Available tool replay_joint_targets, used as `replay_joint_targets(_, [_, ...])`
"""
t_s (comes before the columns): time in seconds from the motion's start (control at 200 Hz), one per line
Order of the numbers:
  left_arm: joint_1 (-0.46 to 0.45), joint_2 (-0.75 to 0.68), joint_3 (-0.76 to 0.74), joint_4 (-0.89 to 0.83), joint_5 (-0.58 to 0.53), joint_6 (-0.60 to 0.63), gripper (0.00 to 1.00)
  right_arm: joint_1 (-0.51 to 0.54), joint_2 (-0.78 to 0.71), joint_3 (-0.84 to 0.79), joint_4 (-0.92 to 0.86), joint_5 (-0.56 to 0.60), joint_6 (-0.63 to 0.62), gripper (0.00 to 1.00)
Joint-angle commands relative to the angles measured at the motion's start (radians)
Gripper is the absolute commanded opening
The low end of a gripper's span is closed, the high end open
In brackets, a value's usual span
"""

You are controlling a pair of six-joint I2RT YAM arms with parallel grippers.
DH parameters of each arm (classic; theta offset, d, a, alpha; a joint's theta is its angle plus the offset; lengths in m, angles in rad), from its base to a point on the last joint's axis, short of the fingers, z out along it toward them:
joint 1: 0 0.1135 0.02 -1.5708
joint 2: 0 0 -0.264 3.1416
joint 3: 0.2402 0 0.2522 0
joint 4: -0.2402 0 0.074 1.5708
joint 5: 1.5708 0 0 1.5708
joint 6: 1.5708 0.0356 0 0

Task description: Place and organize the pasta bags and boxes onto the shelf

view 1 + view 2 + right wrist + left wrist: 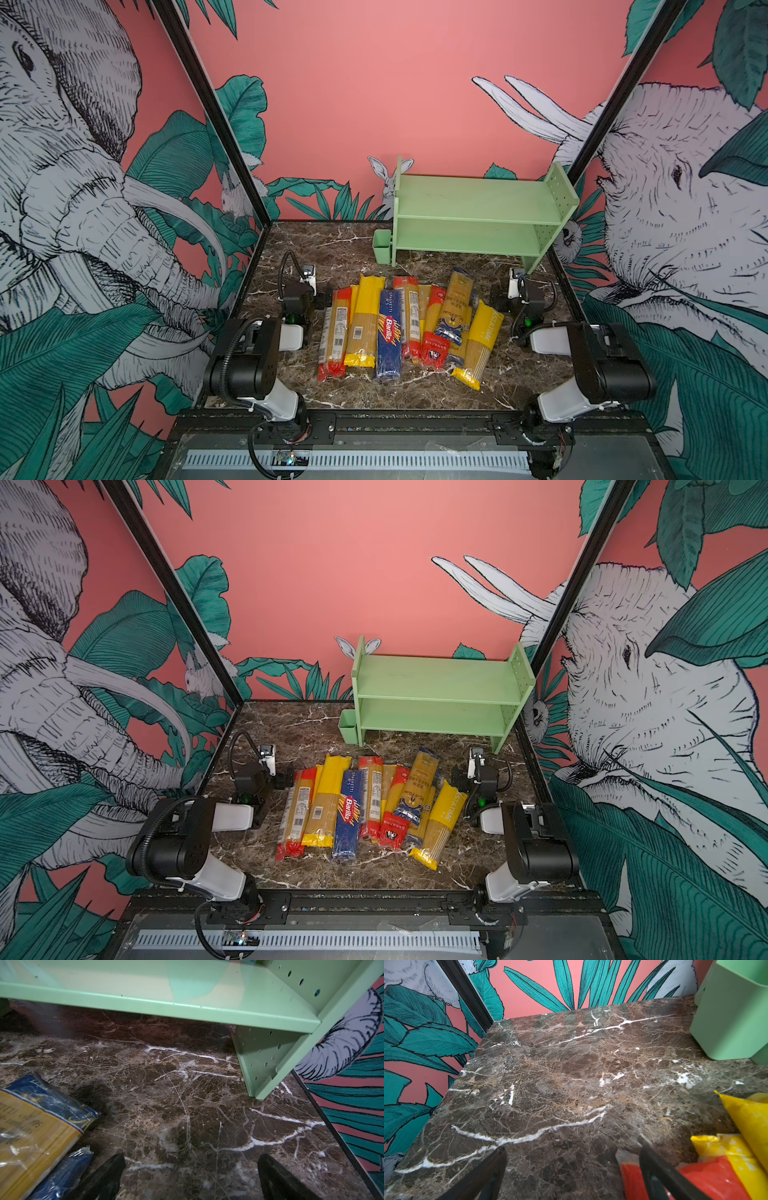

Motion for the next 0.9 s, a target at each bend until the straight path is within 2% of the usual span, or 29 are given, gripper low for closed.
replay_joint_targets(0.0, [0.005,-0.005,0.008,0.000,0.010,0.011,0.99,-0.005,0.005,0.013,0.030,-0.003,0.000,0.99])
replay_joint_targets(0.25, [0.005,-0.007,0.004,0.011,0.009,0.013,0.95,-0.007,0.003,0.007,0.036,-0.004,0.001,0.99])
replay_joint_targets(0.32, [0.004,-0.006,0.013,0.018,0.018,0.019,0.90,-0.005,0.002,0.005,0.039,-0.001,0.001,0.99])
replay_joint_targets(0.4, [0.004,-0.075,0.099,-0.192,0.059,0.034,0.85,-0.004,-0.025,0.027,-0.017,0.065,0.022,0.99])
replay_joint_targets(0.47, [-0.002,-0.141,0.182,-0.391,0.052,0.037,0.82,0.009,-0.093,0.081,-0.157,0.145,0.033,0.99])
replay_joint_targets(0.545, [-0.004,-0.213,0.206,-0.439,0.055,0.022,0.83,0.067,-0.164,0.170,-0.380,0.325,0.034,0.99])
replay_joint_targets(0.605, [-0.012,-0.266,0.226,-0.478,0.047,-0.004,0.93,0.130,-0.202,0.273,-0.592,0.430,0.027,0.99])
replay_joint_targets(0.66, [-0.028,-0.300,0.264,-0.557,0.022,-0.033,0.98,0.181,-0.221,0.369,-0.790,0.532,0.090,0.99])
replay_joint_targets(0.735, [-0.090,-0.329,0.320,-0.652,-0.061,-0.030,0.98,0.220,-0.243,0.474,-1.020,0.546,0.195,0.99])
replay_joint_targets(0.78, [-0.138,-0.337,0.346,-0.691,-0.102,-0.006,0.98,0.234,-0.254,0.515,-1.137,0.548,0.300,0.99])
replay_joint_targets(0.895, [-0.228,-0.357,0.397,-0.778,-0.120,-0.015,0.98,0.237,-0.287,0.533,-1.316,0.328,0.432,0.99])
